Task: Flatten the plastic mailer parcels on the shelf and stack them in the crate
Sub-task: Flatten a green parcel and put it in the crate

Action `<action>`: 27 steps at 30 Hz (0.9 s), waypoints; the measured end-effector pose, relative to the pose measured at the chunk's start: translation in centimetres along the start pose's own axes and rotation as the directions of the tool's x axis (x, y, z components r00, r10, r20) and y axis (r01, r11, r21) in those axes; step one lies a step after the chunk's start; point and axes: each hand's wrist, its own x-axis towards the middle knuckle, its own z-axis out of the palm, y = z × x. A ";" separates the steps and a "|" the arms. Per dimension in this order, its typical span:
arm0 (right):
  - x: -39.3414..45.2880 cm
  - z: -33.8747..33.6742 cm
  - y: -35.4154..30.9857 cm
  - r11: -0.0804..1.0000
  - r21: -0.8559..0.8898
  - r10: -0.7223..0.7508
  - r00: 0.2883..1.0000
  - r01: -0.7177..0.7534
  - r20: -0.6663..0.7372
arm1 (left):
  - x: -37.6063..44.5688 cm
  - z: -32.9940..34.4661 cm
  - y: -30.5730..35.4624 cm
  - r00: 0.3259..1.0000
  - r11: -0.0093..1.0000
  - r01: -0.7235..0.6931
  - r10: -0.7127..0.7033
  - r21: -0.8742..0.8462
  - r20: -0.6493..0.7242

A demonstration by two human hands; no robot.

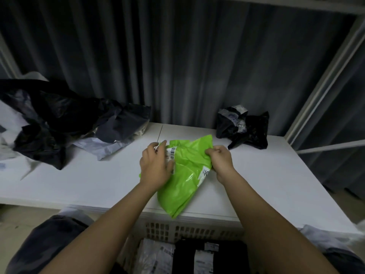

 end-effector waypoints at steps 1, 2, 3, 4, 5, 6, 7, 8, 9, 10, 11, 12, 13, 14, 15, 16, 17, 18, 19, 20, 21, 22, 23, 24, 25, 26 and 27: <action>-0.5 0.1 -1.0 0.996 -0.026 -0.080 0.996 0.079 -0.033 | 0.0 -0.6 0.9 0.999 0.999 -0.028 0.028 -0.038 -0.024; -1.2 0.2 -2.1 0.986 -0.050 -0.162 0.985 0.160 -0.052 | 0.0 -1.3 2.0 0.997 0.994 -0.076 0.073 -0.080 -0.036; -1.7 0.4 -2.8 0.973 -0.057 -0.228 0.972 0.225 -0.051 | -0.1 -1.8 2.9 0.992 0.984 -0.123 0.122 -0.128 -0.015; -2.4 0.5 -3.5 0.959 -0.045 -0.282 0.959 0.281 -0.037 | -0.2 -2.4 4.0 0.983 0.968 -0.175 0.182 -0.178 0.022; -3.2 0.5 -4.3 0.946 -0.025 -0.323 0.946 0.323 -0.006 | -0.3 -3.0 5.0 0.969 0.947 -0.215 0.237 -0.237 0.065; -3.8 0.7 -4.6 0.939 -0.001 -0.342 0.939 0.343 0.037 | -0.3 -3.2 5.7 0.960 0.925 -0.215 0.260 -0.312 0.109; -4.7 0.6 -5.2 0.933 0.015 -0.359 0.929 0.359 0.087 | -0.4 -3.7 6.6 0.955 0.898 -0.181 0.258 -0.402 0.148; -5.3 0.7 -5.3 0.930 0.017 -0.365 0.920 0.367 0.140 | -0.3 -3.9 7.0 0.957 0.861 -0.089 0.214 -0.500 0.197; -5.9 0.6 -5.3 0.929 -0.005 -0.362 0.914 0.369 0.183 | -0.4 -4.3 7.7 0.961 0.795 0.030 0.143 -0.606 0.236; -6.4 0.4 -5.1 0.930 -0.035 -0.350 0.912 0.365 0.215 | -0.4 -4.6 8.1 0.962 0.719 0.146 0.058 -0.680 0.268; -6.9 0.2 -4.6 0.934 -0.061 -0.328 0.914 0.351 0.238 | -0.4 -4.7 8.4 0.960 0.658 0.220 -0.013 -0.721 0.281; -7.2 0.2 -4.0 0.938 -0.072 -0.310 0.914 0.338 0.261 | -0.4 -4.6 8.6 0.959 0.645 0.254 -0.070 -0.721 0.275; -7.8 0.0 -3.5 0.938 -0.079 -0.302 0.908 0.337 0.292 | -0.5 -4.5 8.5 0.958 0.646 0.274 -0.118 -0.712 0.262; -8.1 0.0 -2.9 0.934 -0.086 -0.303 0.895 0.348 0.328 | -0.6 -4.3 8.3 0.952 0.646 0.305 -0.178 -0.700 0.250; -8.5 -0.1 -2.4 0.925 -0.099 -0.310 0.878 0.367 0.364 | -0.8 -4.1 7.9 0.943 0.637 0.332 -0.228 -0.695 0.241; -8.8 -0.3 -2.0 0.913 -0.109 -0.325 0.862 0.393 0.388 | -0.8 -3.8 7.4 0.936 0.644 0.349 -0.264 -0.681 0.231; -9.0 -0.5 -1.8 0.900 -0.122 -0.345 0.854 0.419 0.389 | -0.8 -3.6 7.0 0.937 0.660 0.346 -0.278 -0.667 0.210; -9.0 -0.8 -1.6 0.883 -0.141 -0.375 0.855 0.447 0.359 | -0.9 -3.6 6.6 0.940 0.686 0.337 -0.283 -0.645 0.191; -8.7 -1.1 -1.5 0.862 -0.172 -0.413 0.858 0.477 0.307 | -0.9 -3.8 6.4 0.944 0.704 0.324 -0.279 -0.632 0.173; -8.3 -1.5 -1.6 0.834 -0.216 -0.456 0.855 0.507 0.246 | -0.8 -4.1 6.2 0.949 0.722 0.309 -0.272 -0.619 0.157; -7.8 -1.9 -1.9 0.802 -0.269 -0.496 0.846 0.533 0.197 | -0.7 -4.3 6.1 0.956 0.737 0.290 -0.259 -0.611 0.141; -7.3 -2.2 -2.2 0.767 -0.324 -0.530 0.831 0.554 0.167 | -0.5 -4.6 6.0 0.960 0.752 0.275 -0.251 -0.600 0.125; -6.9 -2.4 -2.7 0.730 -0.379 -0.555 0.817 0.569 0.158 | -0.3 -4.7 5.9 0.964 0.765 0.257 -0.242 -0.590 0.107; -6.3 -2.6 -3.1 0.690 -0.430 -0.574 0.802 0.582 0.166 | 0.0 -4.9 5.9 0.969 0.778 0.240 -0.232 -0.580 0.090; -5.7 -2.7 -3.6 0.645 -0.478 -0.586 0.787 0.596 0.192 | 0.3 -5.0 5.8 0.973 0.790 0.220 -0.218 -0.572 0.073; -5.2 -2.8 -4.1 0.604 -0.515 -0.584 0.778 0.608 0.233 | 0.5 -5.1 5.7 0.977 0.802 0.202 -0.201 -0.562 0.065; -4.9 -2.8 -4.7 0.574 -0.542 -0.567 0.775 0.614 0.278 | 0.7 -5.3 5.7 0.982 0.812 0.182 -0.181 -0.554 0.057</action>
